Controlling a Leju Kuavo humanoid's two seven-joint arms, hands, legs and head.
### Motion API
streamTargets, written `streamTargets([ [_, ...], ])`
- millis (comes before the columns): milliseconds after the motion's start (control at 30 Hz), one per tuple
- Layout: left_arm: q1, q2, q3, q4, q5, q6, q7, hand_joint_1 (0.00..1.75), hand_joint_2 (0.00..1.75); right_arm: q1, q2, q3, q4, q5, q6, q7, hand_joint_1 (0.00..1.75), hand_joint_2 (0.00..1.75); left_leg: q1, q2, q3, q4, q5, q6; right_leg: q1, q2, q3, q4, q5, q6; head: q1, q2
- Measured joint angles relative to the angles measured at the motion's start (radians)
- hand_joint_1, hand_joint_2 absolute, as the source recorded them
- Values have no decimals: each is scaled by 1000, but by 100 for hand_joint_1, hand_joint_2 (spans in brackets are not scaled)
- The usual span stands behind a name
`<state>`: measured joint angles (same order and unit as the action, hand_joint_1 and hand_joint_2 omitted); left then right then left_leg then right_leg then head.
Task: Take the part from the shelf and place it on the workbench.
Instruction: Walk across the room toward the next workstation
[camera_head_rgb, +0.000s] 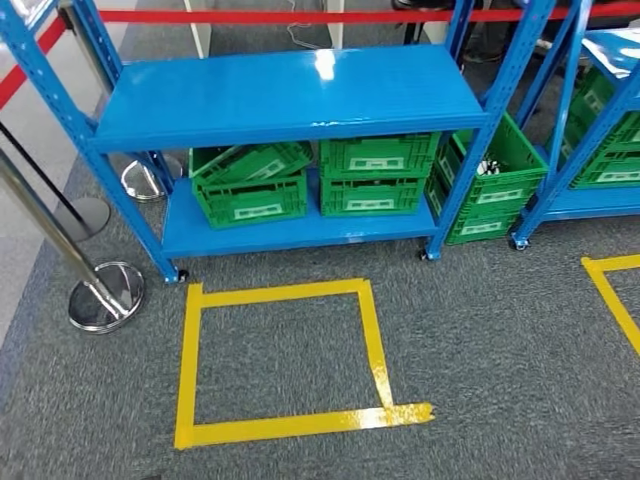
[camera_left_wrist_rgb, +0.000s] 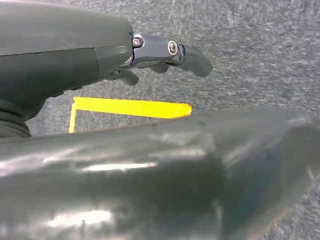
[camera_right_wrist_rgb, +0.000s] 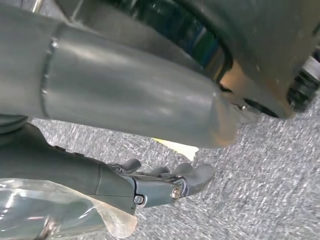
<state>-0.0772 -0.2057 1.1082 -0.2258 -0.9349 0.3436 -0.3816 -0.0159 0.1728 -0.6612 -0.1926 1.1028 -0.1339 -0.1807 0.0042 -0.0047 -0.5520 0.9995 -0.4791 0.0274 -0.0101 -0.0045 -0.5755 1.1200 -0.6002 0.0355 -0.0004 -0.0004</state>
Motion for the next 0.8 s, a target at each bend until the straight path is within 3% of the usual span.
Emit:
streamTargets([
  [67,-1,-1,0,0,0,0,0,0,0,1,0,-1,0,0,0,0,0,0,0,0,1,0,-4,4,-2,2,-75,129,-44,6,1,0],
  [100,-1,-1,0,0,0,-1,-1,0,0,3,0,-1,0,-1,0,0,0,0,0,0,3,1,-6,5,-2,2,-100,164,-43,9,1,0],
  [133,-1,-1,0,0,0,-1,-1,0,0,4,0,-2,0,-1,0,0,0,0,0,-1,6,1,-8,5,-3,2,-107,161,-23,11,1,0],
  [200,0,-2,0,0,-1,-2,-2,0,0,5,0,-2,0,-2,0,0,0,0,1,-4,15,4,-16,0,-6,2,-67,52,56,13,1,0],
  [267,-1,-3,0,0,-2,-3,-4,0,0,3,0,-4,0,-3,0,-1,0,0,-3,-6,19,11,-27,-11,-7,4,-14,-58,97,8,2,0],
  [300,-1,-3,0,0,-2,-4,-5,0,0,2,0,-5,0,-4,1,-2,0,0,-5,-6,18,15,-30,-16,-6,6,-1,-82,98,3,2,0],
  [433,-3,-3,0,0,-4,-5,-6,0,0,5,-2,-9,0,-9,5,-2,0,0,-4,-5,14,32,-45,-31,-7,7,10,-91,90,-23,-4,0],
  [500,-3,-4,0,0,-5,-5,-9,0,0,4,-2,-10,0,-10,9,-2,0,0,-1,-4,-23,116,-91,-41,-10,4,16,-93,87,-32,-6,0],
  [567,-3,-4,0,0,-5,-5,-12,0,0,4,-2,-10,0,-11,12,-2,0,0,0,-3,-90,250,-144,-47,-9,1,20,-93,82,-38,-7,0],
  [600,-2,-5,0,0,-5,-5,-13,0,0,4,-2,-11,0,-11,13,-2,0,0,1,-3,-116,296,-153,-48,-9,0,22,-93,80,-40,-8,0],
  [633,0,-5,0,0,-5,-5,-14,0,0,4,-2,-11,0,-12,14,-2,0,0,1,-3,-125,305,-140,-47,-9,1,26,-93,78,-40,-8,0],
  [667,0,-6,0,0,-5,-5,-14,0,0,4,-2,-11,0,-12,15,-2,0,0,0,-3,-117,276,-108,-44,-8,2,30,-93,76,-40,-8,0],
  [733,0,-6,0,0,-5,-7,-17,0,0,4,-2,-12,0,-14,18,-2,0,0,-2,-3,-68,150,-29,-31,-7,3,37,-94,70,-37,-7,0],
  [800,-2,-6,0,0,-5,-10,-18,0,0,2,-2,-12,1,-16,20,-2,0,0,-7,-1,-28,55,0,-21,-4,2,40,-95,65,-28,-7,0],
])
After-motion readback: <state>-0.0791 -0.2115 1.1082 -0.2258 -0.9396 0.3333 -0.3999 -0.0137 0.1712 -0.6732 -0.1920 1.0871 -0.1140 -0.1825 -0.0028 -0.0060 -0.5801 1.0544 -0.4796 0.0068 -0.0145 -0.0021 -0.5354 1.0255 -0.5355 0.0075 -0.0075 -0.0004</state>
